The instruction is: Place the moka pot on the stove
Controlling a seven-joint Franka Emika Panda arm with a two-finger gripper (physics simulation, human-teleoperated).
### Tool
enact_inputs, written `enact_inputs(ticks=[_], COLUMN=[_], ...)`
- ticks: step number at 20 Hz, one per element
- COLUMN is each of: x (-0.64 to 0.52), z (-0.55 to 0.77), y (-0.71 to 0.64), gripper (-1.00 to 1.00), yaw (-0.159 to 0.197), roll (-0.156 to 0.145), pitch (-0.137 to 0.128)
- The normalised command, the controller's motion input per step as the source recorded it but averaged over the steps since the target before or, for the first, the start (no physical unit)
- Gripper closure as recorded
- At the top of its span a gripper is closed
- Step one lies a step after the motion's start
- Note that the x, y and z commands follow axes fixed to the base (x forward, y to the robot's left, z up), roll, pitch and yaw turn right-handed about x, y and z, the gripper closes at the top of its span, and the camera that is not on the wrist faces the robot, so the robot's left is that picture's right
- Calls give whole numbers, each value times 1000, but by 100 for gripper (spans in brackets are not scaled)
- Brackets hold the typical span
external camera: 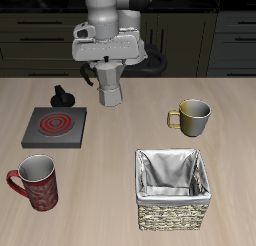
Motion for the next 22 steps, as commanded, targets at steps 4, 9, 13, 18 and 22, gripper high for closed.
enact_inputs(ticks=[4, 9, 13, 18, 22], x=[21, 14, -40, -13, 2], z=[8, 2, 3, -32, 11], y=[-331, -354, -189, -260, -312], gripper=[100, 100, 100, 100, 100], yaw=[19, 0, -6, 0, -10], roll=[-1, -7, 5, 29, -13], pitch=[14, 6, 0, 4, -13])
